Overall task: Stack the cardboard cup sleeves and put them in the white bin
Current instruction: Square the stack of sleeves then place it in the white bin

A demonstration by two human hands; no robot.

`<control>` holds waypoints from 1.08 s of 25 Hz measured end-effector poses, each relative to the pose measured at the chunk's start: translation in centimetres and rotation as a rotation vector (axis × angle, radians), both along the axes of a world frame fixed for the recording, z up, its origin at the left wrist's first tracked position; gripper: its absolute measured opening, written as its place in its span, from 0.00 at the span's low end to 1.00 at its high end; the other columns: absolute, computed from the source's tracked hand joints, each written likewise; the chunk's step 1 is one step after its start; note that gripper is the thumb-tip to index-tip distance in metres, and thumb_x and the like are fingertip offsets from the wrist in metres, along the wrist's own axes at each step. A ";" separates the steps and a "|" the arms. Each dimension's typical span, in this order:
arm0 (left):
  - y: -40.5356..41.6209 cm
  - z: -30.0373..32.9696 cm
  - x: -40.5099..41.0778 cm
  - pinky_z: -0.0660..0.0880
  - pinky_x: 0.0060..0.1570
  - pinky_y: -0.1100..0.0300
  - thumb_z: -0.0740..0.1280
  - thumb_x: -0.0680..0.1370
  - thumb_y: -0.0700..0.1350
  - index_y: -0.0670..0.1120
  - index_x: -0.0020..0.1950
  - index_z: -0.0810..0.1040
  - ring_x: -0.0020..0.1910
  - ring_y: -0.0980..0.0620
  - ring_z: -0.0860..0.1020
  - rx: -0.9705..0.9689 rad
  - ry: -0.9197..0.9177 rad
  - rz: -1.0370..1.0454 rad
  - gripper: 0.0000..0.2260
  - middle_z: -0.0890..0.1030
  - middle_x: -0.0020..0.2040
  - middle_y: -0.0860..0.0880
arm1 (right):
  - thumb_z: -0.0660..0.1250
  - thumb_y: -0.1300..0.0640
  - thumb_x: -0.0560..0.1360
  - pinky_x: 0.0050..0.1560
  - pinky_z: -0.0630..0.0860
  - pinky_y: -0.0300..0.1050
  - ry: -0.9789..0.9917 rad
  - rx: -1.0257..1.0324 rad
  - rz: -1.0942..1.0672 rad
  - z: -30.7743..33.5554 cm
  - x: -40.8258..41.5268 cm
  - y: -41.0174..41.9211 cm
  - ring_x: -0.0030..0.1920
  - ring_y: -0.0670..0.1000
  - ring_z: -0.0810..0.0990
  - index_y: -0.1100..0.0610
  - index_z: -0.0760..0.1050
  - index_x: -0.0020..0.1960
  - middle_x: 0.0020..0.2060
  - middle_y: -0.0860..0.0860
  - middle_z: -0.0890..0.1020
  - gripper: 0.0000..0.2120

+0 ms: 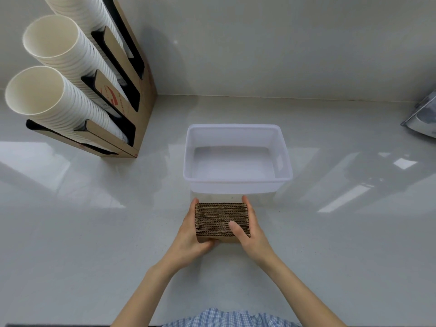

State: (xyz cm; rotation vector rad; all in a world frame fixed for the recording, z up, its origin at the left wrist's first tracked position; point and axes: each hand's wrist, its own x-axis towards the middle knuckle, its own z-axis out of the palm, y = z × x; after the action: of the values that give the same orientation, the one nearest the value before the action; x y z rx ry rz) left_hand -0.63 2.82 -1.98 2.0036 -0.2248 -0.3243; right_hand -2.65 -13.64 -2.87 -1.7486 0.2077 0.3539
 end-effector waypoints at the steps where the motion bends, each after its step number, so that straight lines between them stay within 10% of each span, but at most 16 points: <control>1: -0.1 0.1 0.0 0.68 0.55 0.76 0.72 0.64 0.48 0.73 0.55 0.55 0.55 0.64 0.74 -0.002 0.009 -0.007 0.33 0.76 0.54 0.56 | 0.66 0.38 0.65 0.68 0.60 0.39 0.004 -0.024 0.027 0.1 -0.1 -0.1 0.71 0.46 0.63 0.46 0.43 0.74 0.73 0.48 0.61 0.46; 5: 0.2 0.0 -0.2 0.71 0.50 0.73 0.72 0.61 0.52 0.64 0.53 0.60 0.53 0.65 0.75 -0.023 0.028 0.011 0.28 0.75 0.53 0.58 | 0.73 0.44 0.58 0.61 0.63 0.27 -0.007 -0.118 0.145 0.1 -0.1 -0.9 0.67 0.44 0.66 0.47 0.44 0.74 0.69 0.46 0.63 0.54; 9: -0.2 1.2 0.1 0.74 0.40 0.73 0.74 0.62 0.39 0.59 0.44 0.71 0.46 0.63 0.79 -0.057 -0.055 0.006 0.21 0.81 0.44 0.62 | 0.73 0.49 0.59 0.48 0.65 0.17 -0.091 -0.242 0.097 0.1 0.2 -1.2 0.57 0.45 0.75 0.37 0.58 0.58 0.62 0.50 0.73 0.34; 13: 0.1 2.1 0.6 0.78 0.38 0.52 0.74 0.58 0.44 0.54 0.40 0.75 0.39 0.56 0.81 -0.038 -0.058 -0.044 0.14 0.82 0.37 0.53 | 0.76 0.55 0.60 0.43 0.69 0.19 -0.093 -0.223 0.092 0.7 0.5 -1.1 0.49 0.40 0.76 0.36 0.62 0.49 0.52 0.45 0.76 0.29; 18: 1.0 2.2 0.4 0.76 0.51 0.56 0.73 0.53 0.55 0.60 0.48 0.61 0.52 0.56 0.76 0.014 0.131 0.019 0.30 0.74 0.51 0.51 | 0.75 0.61 0.59 0.51 0.74 0.31 -0.054 -0.061 0.163 2.1 0.9 -2.0 0.55 0.44 0.77 0.41 0.61 0.59 0.53 0.44 0.77 0.36; 21: 0.8 3.4 0.3 0.75 0.41 0.73 0.75 0.57 0.47 0.52 0.53 0.61 0.47 0.70 0.76 -0.140 0.269 0.014 0.32 0.73 0.51 0.55 | 0.73 0.62 0.59 0.47 0.76 0.33 -0.036 0.071 0.204 4.1 1.5 -2.6 0.50 0.38 0.78 0.41 0.63 0.60 0.52 0.44 0.77 0.36; 27: 0.0 5.0 1.0 0.74 0.35 0.74 0.72 0.61 0.48 0.57 0.51 0.63 0.41 0.72 0.77 -0.312 0.298 0.098 0.25 0.76 0.51 0.55 | 0.72 0.59 0.62 0.49 0.76 0.33 -0.023 0.282 0.052 6.2 2.4 -2.9 0.52 0.38 0.79 0.41 0.56 0.71 0.61 0.49 0.75 0.44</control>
State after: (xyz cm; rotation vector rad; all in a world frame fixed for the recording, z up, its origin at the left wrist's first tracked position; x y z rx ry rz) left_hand 0.41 2.85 3.02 1.6289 0.0121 -0.4882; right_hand -0.26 -16.50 3.34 -1.4804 0.0904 0.3809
